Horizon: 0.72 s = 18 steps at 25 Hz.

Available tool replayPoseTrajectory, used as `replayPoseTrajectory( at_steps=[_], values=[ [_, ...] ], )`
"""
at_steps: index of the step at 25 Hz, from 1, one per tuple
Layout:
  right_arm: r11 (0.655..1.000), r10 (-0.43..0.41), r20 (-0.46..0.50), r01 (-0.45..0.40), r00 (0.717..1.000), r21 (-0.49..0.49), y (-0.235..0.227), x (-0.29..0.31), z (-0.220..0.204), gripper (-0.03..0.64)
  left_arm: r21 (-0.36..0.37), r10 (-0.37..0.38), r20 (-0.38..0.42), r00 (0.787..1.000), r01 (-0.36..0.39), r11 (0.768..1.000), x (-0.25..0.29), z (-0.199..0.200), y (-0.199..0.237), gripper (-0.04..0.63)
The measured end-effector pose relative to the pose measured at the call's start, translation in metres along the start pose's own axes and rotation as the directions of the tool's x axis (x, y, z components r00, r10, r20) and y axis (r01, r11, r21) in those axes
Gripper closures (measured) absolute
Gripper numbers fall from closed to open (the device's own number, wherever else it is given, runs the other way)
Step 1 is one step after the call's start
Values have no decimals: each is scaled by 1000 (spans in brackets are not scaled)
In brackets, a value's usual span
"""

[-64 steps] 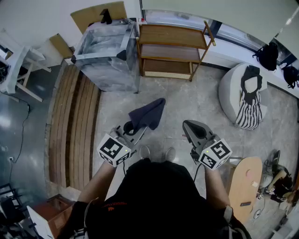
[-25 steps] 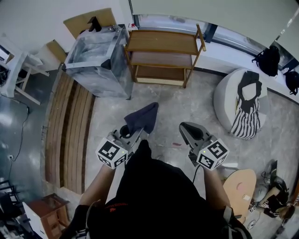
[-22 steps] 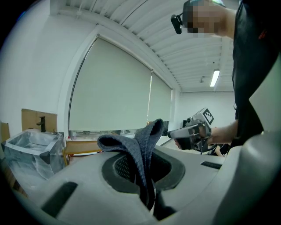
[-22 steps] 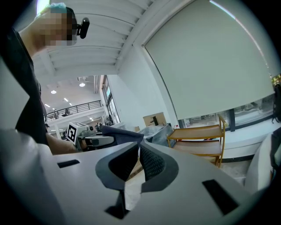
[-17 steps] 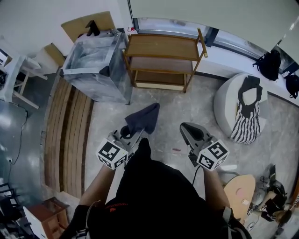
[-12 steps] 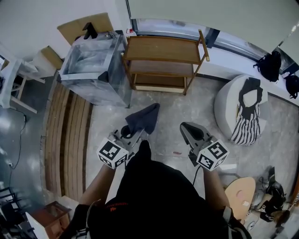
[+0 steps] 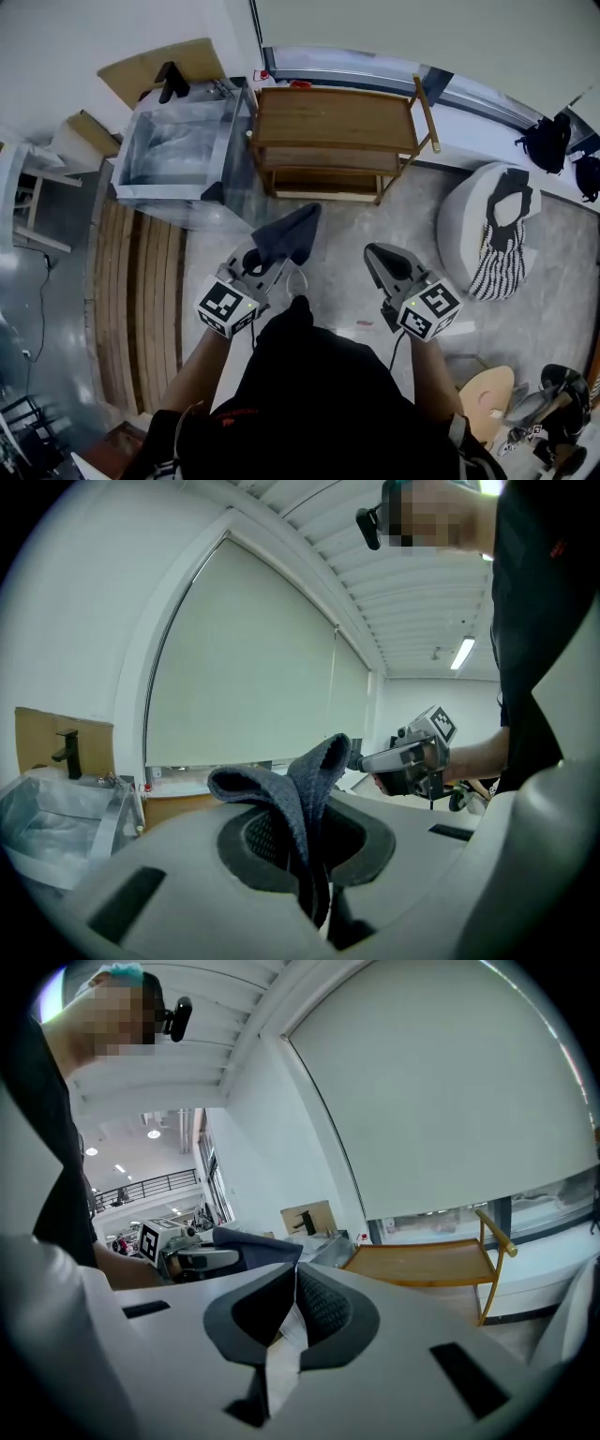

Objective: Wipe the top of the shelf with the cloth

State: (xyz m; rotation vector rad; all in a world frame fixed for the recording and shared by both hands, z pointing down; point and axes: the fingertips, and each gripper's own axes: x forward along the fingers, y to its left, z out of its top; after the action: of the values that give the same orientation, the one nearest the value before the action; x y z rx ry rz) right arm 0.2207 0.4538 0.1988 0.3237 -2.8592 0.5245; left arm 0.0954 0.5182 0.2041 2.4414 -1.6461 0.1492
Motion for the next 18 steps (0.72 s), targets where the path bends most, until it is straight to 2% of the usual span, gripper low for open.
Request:
replayPoseTrajectory(
  at_steps=[8,14,18],
  values=[
    [999,-37,-26,37,999,6,-39,94,36,611,5,-26,-13,1000,26,1000,24,15,105,558],
    [998,-55,-36,55,998,8,-60,145,55,611,-1,-47,-12,999,47,999,39,22,161,557],
    [998,-53,-34,53,998,13,-67,168,63,611,-10,-50,-14,999,50,999,48,22,182,558]
  ],
)
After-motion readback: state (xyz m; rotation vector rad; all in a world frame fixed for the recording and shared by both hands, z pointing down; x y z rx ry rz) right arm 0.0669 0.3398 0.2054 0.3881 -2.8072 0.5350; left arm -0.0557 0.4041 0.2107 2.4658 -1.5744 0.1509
